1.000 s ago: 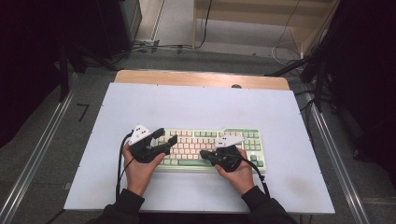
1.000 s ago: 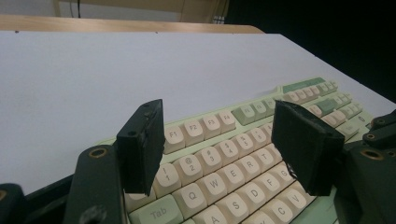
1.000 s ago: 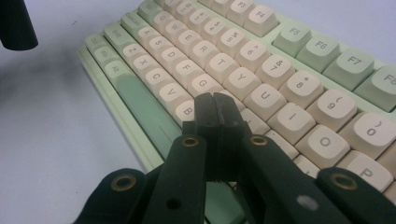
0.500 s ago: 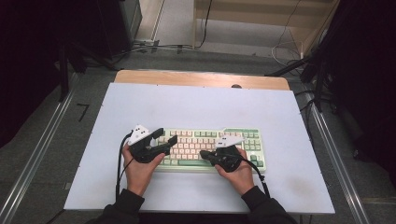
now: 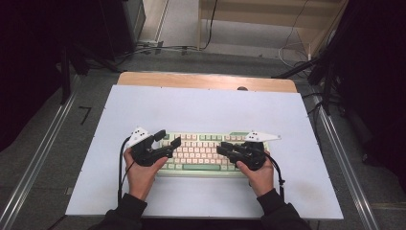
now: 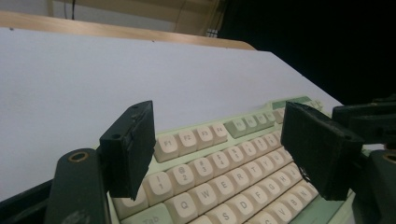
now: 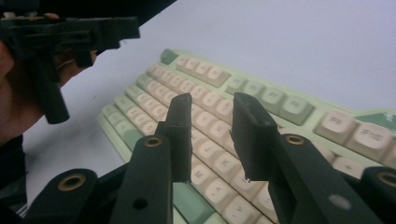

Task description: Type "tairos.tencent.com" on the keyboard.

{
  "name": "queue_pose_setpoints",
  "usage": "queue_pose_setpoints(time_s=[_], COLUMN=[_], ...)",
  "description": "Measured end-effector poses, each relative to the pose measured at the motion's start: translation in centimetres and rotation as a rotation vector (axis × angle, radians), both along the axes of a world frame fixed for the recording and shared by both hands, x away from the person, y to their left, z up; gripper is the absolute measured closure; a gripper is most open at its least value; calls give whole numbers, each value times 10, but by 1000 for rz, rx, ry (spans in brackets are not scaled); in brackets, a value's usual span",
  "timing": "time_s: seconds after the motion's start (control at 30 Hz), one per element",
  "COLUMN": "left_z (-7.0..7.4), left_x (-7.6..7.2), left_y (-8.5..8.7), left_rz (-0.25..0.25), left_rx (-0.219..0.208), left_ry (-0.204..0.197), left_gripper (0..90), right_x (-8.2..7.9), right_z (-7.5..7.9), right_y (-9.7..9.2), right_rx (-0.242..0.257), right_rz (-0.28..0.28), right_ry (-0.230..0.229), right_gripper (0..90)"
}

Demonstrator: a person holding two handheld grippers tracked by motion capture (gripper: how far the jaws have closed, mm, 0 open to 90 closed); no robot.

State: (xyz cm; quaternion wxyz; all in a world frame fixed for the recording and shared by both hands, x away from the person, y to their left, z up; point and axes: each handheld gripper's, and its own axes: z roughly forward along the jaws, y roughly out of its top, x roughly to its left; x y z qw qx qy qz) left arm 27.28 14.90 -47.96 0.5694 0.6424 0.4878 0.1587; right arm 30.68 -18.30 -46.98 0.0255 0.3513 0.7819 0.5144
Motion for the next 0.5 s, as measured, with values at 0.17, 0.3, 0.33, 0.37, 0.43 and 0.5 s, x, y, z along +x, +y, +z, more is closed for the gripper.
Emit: queue_pose_setpoints(time_s=[0.17, 0.3, 0.33, 0.37, 0.43, 0.5], left_z=[0, 0, 0, 0, 0, 0], left_x=[0, -2, -3, -4, -4, -5], left_y=[-9, -18, -21, -23, -24, -25], left_rz=[-8, -12, -10, -11, -14, -28], left_rx=[12, 74, 88, 98, 112, 118], left_ry=[7, -17, -24, -33, -40, -37], left_gripper=[266, 263, 263, 263, 273, 297], right_x=[1, -1, -1, -1, -2, -3], right_z=[-1, -1, -1, -1, -2, -2], right_y=[-7, -9, -10, -11, -14, -16], right_rx=[4, 5, 6, 2, 2, -4], right_rz=[-23, -27, -29, -29, -32, -35], right_ry=[11, 16, 17, 17, 21, 20], right_gripper=[655, 655, 655, 655, 653, 639])
